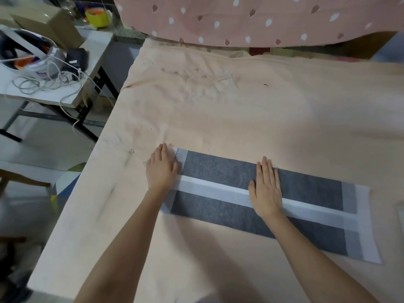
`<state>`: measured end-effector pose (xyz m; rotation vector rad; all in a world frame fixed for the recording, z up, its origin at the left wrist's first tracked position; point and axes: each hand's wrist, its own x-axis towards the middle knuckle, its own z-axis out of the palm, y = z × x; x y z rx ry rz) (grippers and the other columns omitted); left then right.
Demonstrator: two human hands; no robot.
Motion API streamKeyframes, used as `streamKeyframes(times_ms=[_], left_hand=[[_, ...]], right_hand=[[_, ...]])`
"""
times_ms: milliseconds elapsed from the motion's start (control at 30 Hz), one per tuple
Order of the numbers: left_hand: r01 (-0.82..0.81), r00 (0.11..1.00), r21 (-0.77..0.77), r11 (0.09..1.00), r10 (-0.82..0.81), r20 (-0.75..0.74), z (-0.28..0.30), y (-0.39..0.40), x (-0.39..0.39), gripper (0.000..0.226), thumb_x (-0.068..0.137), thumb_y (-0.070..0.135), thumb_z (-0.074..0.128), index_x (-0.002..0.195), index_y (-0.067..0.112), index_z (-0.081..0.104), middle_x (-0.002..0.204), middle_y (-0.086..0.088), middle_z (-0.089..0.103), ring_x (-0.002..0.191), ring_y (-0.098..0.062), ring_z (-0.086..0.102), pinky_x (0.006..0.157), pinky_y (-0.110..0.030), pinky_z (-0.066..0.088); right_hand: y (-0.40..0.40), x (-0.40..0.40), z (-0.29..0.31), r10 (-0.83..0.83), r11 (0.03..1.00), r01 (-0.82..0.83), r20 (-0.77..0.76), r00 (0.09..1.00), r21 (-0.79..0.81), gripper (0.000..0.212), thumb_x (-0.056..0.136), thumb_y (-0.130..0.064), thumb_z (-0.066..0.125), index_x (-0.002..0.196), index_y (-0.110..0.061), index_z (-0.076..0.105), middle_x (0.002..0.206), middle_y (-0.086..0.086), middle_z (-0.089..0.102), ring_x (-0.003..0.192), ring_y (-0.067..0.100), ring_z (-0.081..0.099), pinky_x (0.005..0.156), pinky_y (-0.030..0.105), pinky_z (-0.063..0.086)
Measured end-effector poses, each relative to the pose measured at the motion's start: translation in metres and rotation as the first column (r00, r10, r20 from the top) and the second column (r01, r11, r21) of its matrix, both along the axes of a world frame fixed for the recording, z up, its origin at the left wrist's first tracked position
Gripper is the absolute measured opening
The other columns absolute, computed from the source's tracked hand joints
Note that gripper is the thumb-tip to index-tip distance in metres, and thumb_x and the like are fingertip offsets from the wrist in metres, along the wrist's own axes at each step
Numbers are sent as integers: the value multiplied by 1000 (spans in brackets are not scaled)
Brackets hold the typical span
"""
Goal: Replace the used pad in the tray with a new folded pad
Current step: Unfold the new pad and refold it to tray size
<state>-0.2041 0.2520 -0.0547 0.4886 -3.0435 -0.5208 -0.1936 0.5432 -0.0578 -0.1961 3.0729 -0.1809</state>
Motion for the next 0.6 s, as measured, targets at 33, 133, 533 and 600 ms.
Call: streamKeyframes(times_ms=[33,133,533,600], left_hand=[[-56,998,-9,998,56,-5,3,-3,3,58,89,30,54,137,0,39,137,-20,45,122,-36,44,94,-44,38],[-178,983,18,984,176,55,10,-9,9,52,85,33,60,123,0,47,118,-19,51,107,-36,49,77,-44,43],[-333,880,173,927,240,409,32,-16,13,45,82,47,53,109,11,52,105,-5,61,101,-28,58,79,-31,39],[-327,881,188,926,228,414,38,-13,13,38,82,46,53,100,13,55,94,-2,59,93,-26,58,78,-31,40]], right_hand=[[-9,2,4,-10,999,8,-30,999,-47,55,93,-21,38,144,-2,29,156,14,20,145,26,17,120,38,8],[-47,11,13,38,991,-46,-61,997,-124,43,79,-11,61,121,-2,57,132,17,52,117,34,51,99,44,41],[-103,23,22,35,986,-22,80,996,-168,21,89,-22,46,104,-11,57,108,5,53,98,22,50,83,34,42],[-103,22,25,-1,957,36,120,993,-288,18,89,-21,47,100,-11,58,105,3,55,94,22,54,77,33,43]])
